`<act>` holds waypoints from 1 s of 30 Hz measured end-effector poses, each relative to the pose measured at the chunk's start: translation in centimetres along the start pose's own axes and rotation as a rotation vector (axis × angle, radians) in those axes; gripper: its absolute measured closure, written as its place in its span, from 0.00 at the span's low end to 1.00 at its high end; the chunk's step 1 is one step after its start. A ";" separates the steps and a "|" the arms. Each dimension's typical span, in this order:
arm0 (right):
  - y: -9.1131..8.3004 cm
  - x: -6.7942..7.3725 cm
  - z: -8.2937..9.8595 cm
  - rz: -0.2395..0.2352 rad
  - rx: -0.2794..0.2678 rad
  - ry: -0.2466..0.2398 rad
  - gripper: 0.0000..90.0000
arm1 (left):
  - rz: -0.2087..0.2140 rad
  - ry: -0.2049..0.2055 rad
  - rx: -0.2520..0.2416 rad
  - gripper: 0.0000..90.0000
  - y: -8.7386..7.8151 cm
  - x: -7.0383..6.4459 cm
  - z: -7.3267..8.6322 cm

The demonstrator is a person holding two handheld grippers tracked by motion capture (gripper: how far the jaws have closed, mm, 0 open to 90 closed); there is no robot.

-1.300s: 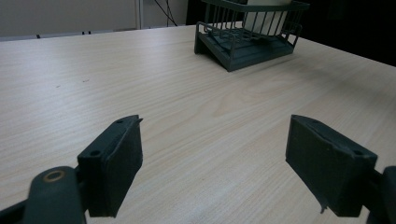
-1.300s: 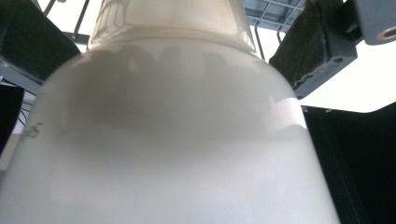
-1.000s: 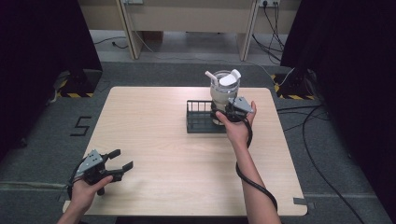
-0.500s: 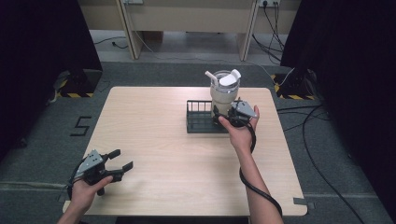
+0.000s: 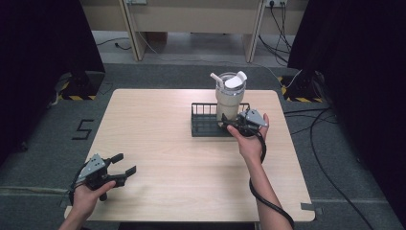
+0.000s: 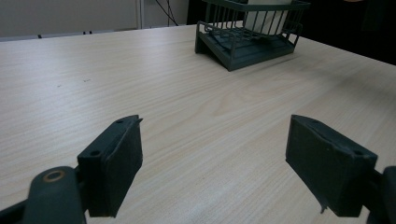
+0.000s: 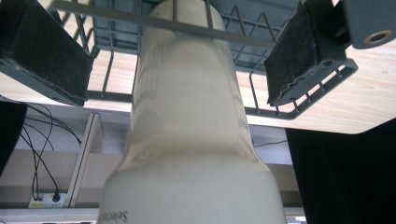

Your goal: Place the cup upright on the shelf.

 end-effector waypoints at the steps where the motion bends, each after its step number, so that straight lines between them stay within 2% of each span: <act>1: -0.1 -0.1 0.1 0.003 0.001 0.000 0.09 | 0.000 0.000 0.000 0.20 0.0 0.0 0.0; 17: -2.1 -0.9 2.1 0.014 0.020 -0.003 0.10 | 0.001 0.002 0.002 0.20 0.1 -0.1 0.0; 30: -3.5 -1.7 3.4 0.025 0.028 0.015 0.10 | 0.000 0.002 0.002 0.20 0.0 -0.1 0.0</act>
Point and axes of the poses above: each handheld gripper's, and its own axes: y roughly forward along the jaws, z roughly out of its underside, x roughly to its left, the point moved 3 cm from there along y, roughly forward along the jaws, and after that the axes turned 12 degrees about x, right-handed, at the moved point
